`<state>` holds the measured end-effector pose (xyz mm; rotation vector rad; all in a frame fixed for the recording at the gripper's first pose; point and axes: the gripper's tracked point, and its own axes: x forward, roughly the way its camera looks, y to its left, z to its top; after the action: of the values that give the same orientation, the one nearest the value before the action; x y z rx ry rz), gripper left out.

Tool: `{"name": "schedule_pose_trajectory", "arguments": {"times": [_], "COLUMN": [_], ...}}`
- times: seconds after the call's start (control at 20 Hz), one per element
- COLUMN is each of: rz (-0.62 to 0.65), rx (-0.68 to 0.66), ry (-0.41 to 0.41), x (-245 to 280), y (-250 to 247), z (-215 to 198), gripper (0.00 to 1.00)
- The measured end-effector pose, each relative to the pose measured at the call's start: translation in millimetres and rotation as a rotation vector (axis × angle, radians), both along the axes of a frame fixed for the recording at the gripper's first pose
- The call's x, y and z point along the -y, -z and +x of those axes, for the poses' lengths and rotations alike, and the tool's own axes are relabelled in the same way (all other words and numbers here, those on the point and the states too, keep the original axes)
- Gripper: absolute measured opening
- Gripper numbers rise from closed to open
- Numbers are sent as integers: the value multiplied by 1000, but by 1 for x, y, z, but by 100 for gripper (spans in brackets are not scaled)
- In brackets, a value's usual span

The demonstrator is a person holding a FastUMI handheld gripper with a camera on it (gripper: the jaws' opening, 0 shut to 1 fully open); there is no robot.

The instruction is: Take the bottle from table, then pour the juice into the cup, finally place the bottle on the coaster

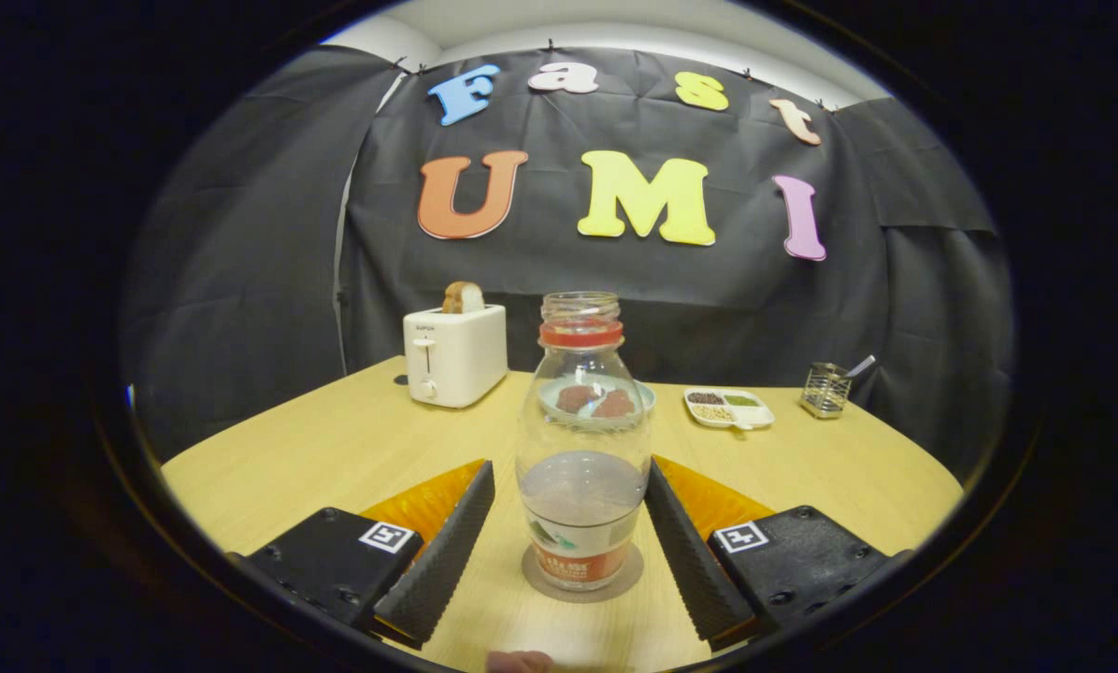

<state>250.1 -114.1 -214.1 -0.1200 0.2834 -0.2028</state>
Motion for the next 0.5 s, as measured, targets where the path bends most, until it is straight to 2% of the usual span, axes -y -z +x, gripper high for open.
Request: {"name": "schedule_pose_trajectory", "arguments": {"times": [0.5], "rz": [23], "rx": [15], "ry": [30], "x": [7], "y": [-15], "z": [-10], "gripper": [100]}}
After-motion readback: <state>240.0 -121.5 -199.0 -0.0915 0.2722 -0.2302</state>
